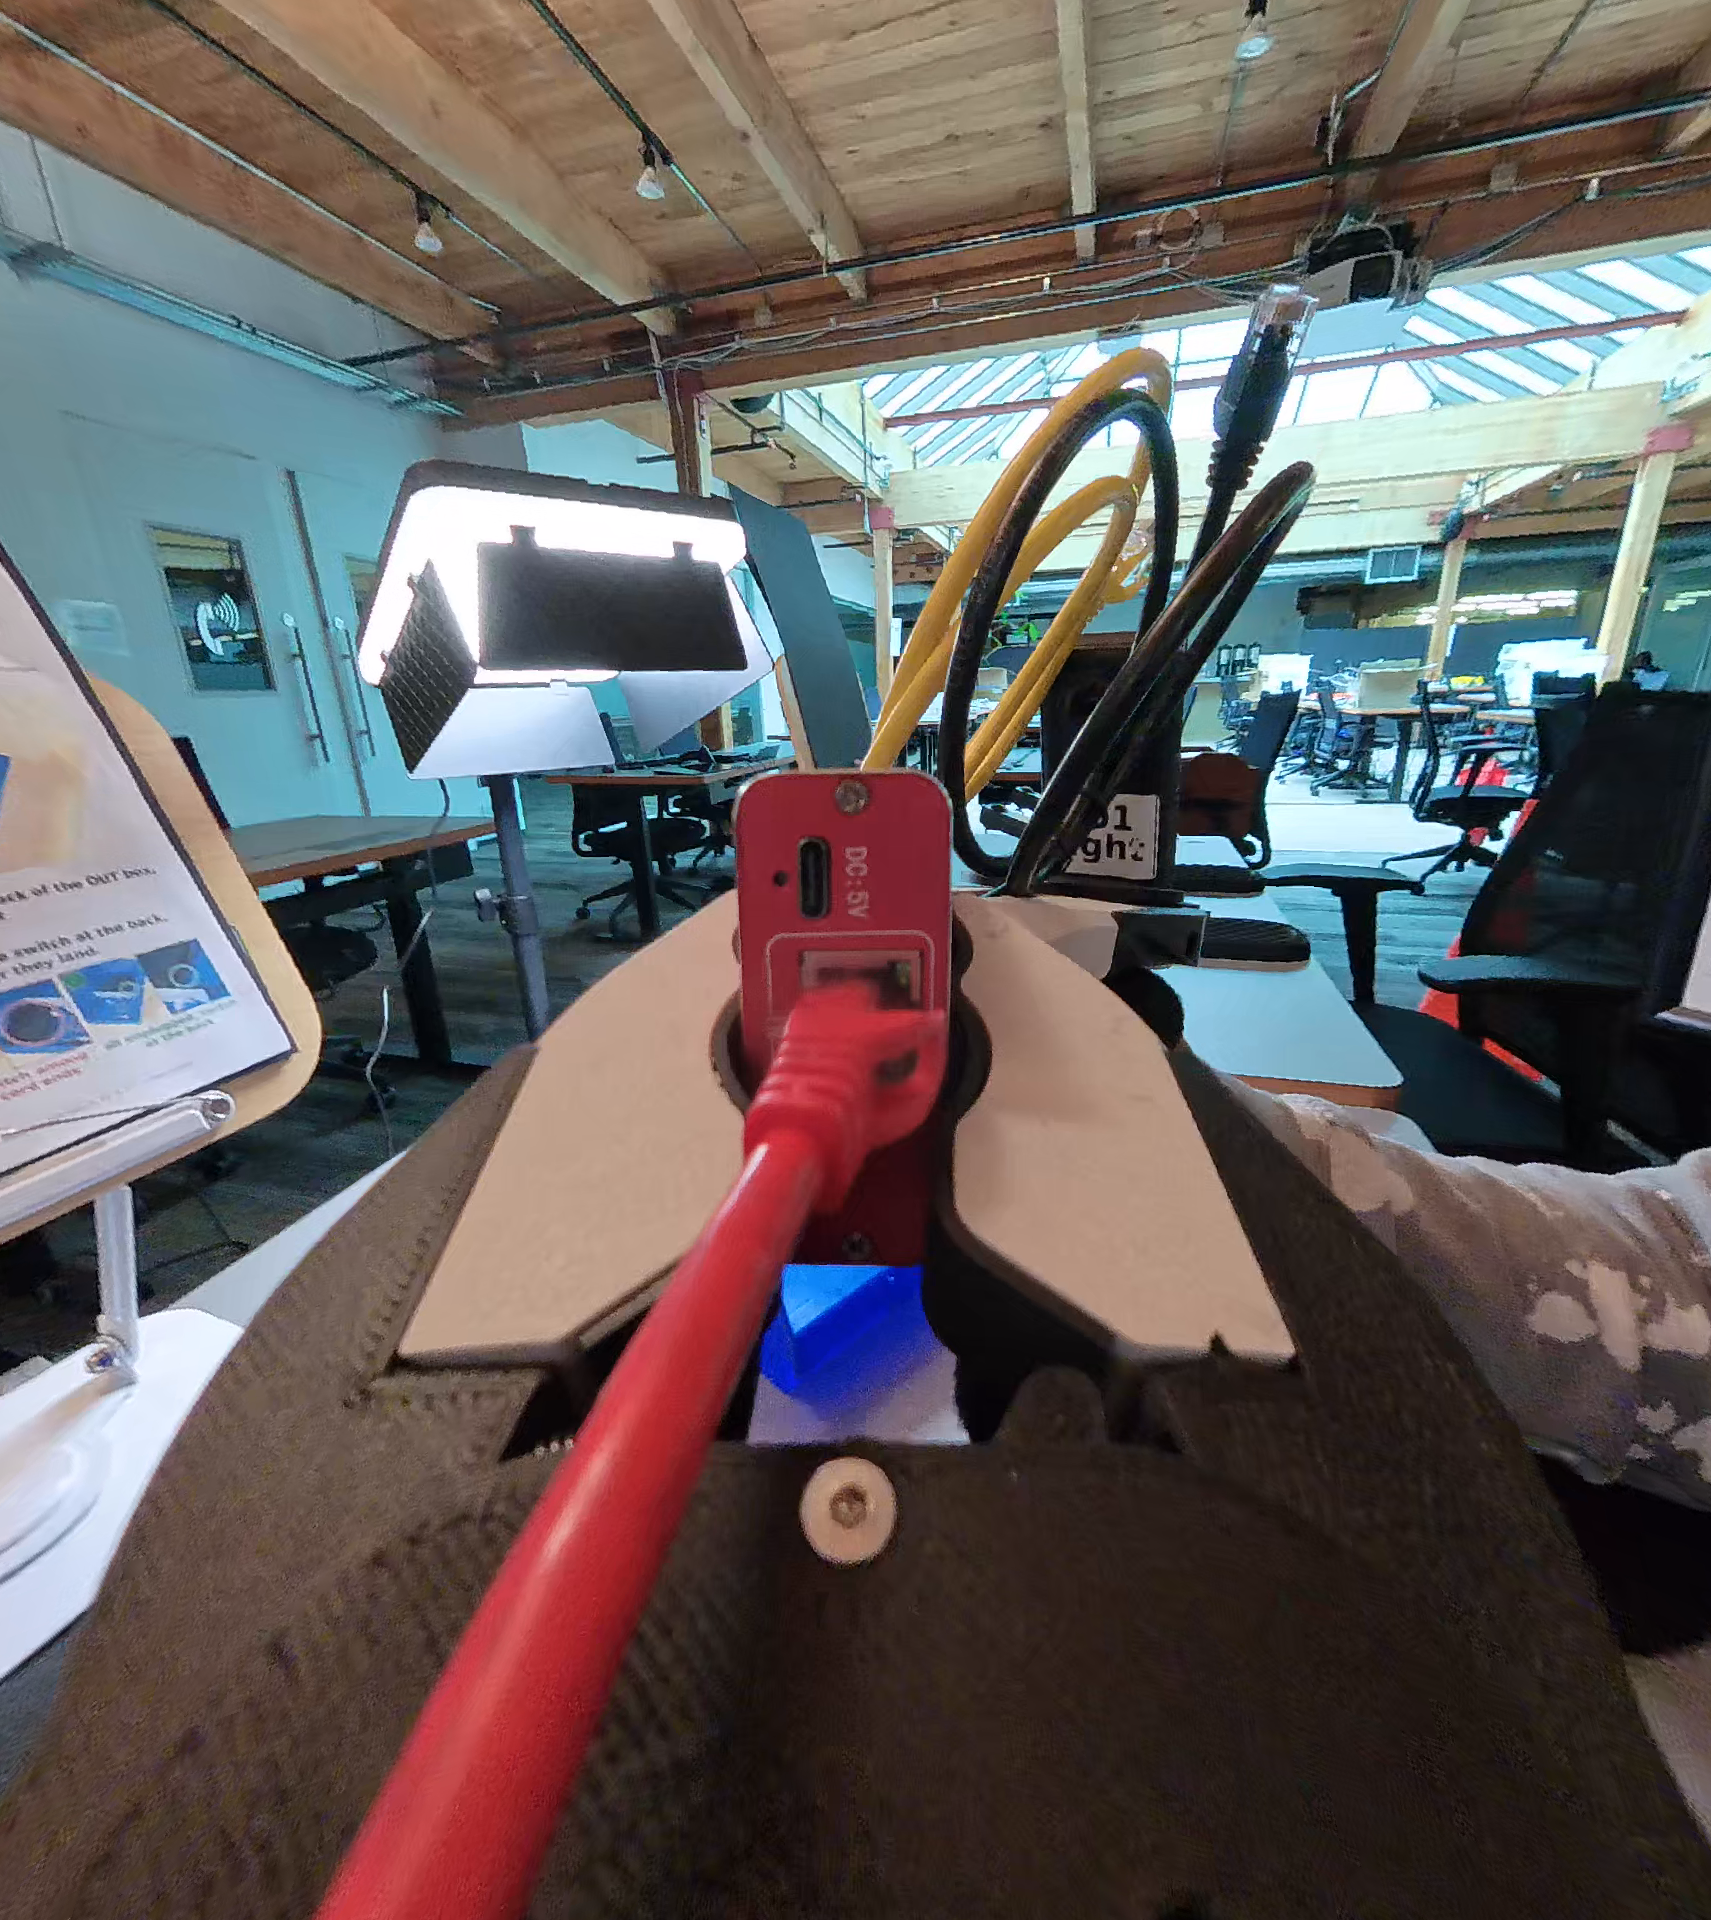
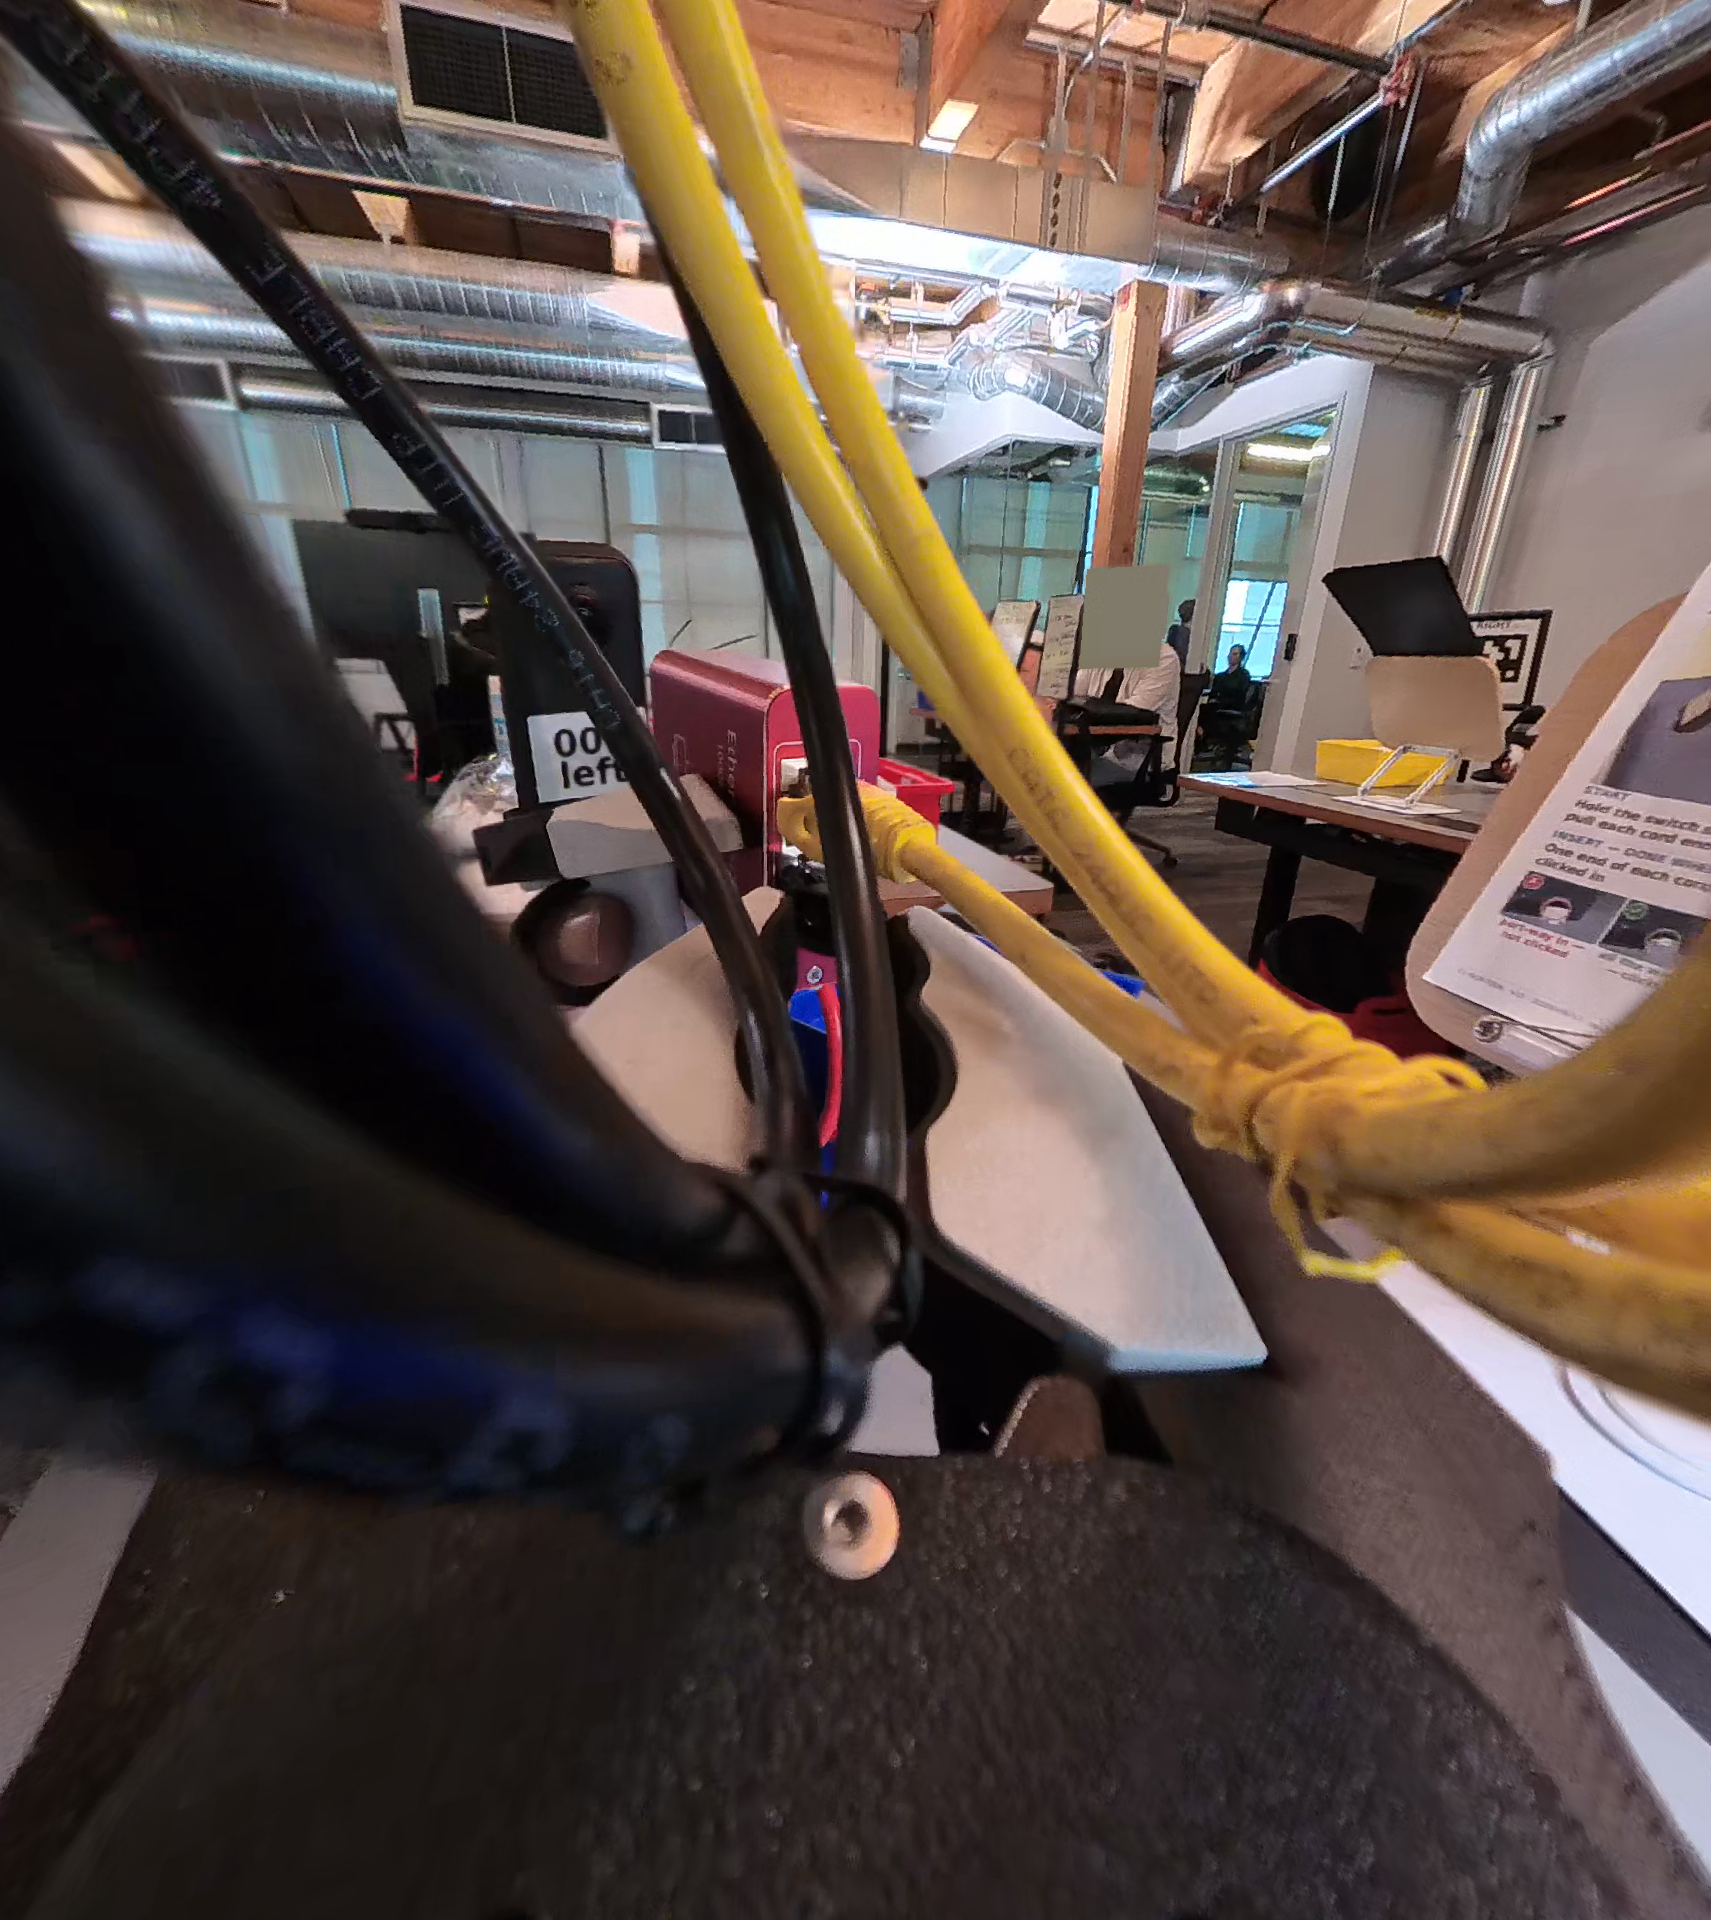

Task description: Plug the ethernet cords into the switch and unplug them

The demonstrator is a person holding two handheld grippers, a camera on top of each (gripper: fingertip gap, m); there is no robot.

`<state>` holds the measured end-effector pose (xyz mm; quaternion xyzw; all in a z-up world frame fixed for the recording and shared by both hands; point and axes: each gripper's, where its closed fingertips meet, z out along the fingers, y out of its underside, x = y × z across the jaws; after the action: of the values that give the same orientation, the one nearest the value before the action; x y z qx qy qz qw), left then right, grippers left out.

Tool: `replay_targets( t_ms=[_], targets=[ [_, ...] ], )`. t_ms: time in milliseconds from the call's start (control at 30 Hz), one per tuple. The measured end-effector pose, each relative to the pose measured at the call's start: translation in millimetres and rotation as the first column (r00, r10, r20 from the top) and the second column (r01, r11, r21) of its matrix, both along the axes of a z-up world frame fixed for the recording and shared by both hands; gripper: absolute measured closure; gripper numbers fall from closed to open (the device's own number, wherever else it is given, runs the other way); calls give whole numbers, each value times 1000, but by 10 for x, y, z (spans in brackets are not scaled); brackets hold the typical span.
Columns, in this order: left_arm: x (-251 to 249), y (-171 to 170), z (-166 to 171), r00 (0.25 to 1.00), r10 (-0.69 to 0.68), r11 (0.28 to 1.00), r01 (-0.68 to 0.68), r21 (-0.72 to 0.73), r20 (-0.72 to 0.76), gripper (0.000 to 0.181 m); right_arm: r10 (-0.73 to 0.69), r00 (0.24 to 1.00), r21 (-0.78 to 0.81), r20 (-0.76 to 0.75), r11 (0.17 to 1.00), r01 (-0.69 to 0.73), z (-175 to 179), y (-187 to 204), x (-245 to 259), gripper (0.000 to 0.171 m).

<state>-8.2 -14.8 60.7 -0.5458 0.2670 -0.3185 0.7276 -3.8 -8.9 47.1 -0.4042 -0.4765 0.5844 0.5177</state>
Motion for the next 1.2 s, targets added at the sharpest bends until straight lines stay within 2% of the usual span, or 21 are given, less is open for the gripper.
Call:
replay_targets(
  t_ms=[33,100,133,167,200,267,300,400,600,667,733,833,900,1033,1100,1200],
  targets=[
    [0,-4,1,1000,2,1000,-2,6,-11,152,-4,1000,7,3,1000,4,1,3,-1,158],
    [-28,-1,8,1000,14,1000,-13,12,-14,152,-19,1000,17,6,1000,19,-5,19,0,159],
    [-139,-20,85,999,45,998,-46,43,28,151,-146,989,-5,-29,989,146,26,249,98,160],
    [-336,-113,258,993,51,993,-61,97,104,152,-198,979,-47,-55,980,196,45,476,294,162],
    [-510,-207,404,989,47,992,-63,112,139,152,-162,984,-81,-75,985,156,82,519,449,162],
    [-563,-320,499,995,70,989,-78,128,71,152,-190,982,104,15,977,188,44,282,327,162],
    [-496,-325,483,998,59,992,-62,107,31,152,-178,983,123,42,977,172,57,193,225,161],
    [-509,-247,440,997,58,997,-59,41,41,151,-138,988,-21,72,990,140,67,349,209,162],
    [-895,-123,406,984,173,984,-170,-47,53,152,-262,912,-126,317,941,314,-345,1007,846,161],
    [-990,-126,437,980,178,983,-172,-68,89,152,-324,827,-92,458,909,407,-554,1237,1193,161],
    [-1091,-121,460,974,190,980,-180,-89,122,152,-317,757,-107,572,886,452,-734,1370,1537,162],
    [-1153,-137,488,973,172,983,-159,-93,154,151,-247,603,-134,759,847,515,-1117,1486,1989,162],
    [-1144,-145,492,974,166,984,-152,-98,156,151,-137,500,-192,855,813,549,-1395,1506,2232,162],
    [-1079,-142,468,977,176,981,-163,-107,119,151,-3,241,-153,970,765,625,-1827,1596,2635,161],
    [-1053,-132,448,979,176,980,-164,-115,105,151,40,170,-140,985,762,632,-1875,1632,2689,161],
    [-1025,-98,403,981,170,979,-156,-134,97,152,34,29,-44,999,805,591,-1854,1700,2677,161]
  ],
)
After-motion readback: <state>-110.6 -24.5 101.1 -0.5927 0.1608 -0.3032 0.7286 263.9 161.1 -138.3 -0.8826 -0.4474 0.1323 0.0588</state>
